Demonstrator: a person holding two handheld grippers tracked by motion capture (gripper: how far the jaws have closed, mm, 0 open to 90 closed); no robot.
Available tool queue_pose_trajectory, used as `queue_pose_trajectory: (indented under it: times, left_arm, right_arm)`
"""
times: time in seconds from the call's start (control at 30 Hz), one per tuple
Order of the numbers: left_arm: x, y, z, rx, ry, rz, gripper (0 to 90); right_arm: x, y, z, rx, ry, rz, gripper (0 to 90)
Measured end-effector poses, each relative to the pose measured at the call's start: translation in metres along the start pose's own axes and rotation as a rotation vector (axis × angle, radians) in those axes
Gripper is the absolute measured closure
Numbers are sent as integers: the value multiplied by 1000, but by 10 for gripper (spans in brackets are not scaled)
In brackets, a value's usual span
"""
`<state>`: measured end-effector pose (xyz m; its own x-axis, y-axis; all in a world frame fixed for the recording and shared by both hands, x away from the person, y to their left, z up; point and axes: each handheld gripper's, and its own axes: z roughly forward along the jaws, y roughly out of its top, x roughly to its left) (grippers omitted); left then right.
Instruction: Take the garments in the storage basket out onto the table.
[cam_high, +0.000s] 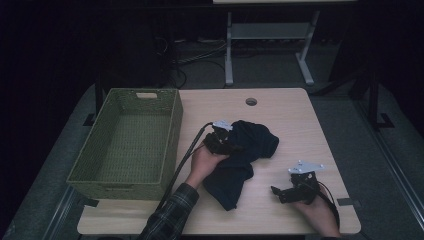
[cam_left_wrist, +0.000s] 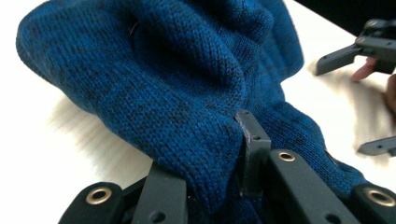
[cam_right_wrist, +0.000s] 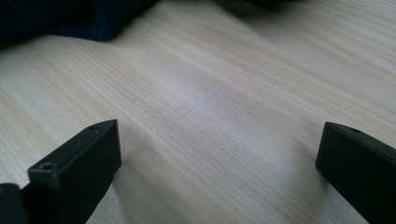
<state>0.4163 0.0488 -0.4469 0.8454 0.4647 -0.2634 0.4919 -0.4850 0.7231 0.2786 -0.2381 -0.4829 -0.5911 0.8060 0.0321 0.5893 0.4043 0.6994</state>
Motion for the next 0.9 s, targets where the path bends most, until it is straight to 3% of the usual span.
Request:
queue_pose_trajectory:
  times: [0.37,0.7,0.9]
  left_arm:
    - [7,-8,3,49,74,12,695]
    - [4,-2,-16,56,163,48,468]
    - [-3,0,-28,58,213,67,380]
  right_arm:
    - [0,0,0,0,0,0,0]
    - [0,0,0,0,0,0,0]
    - [0,0,0,0,0,1,0]
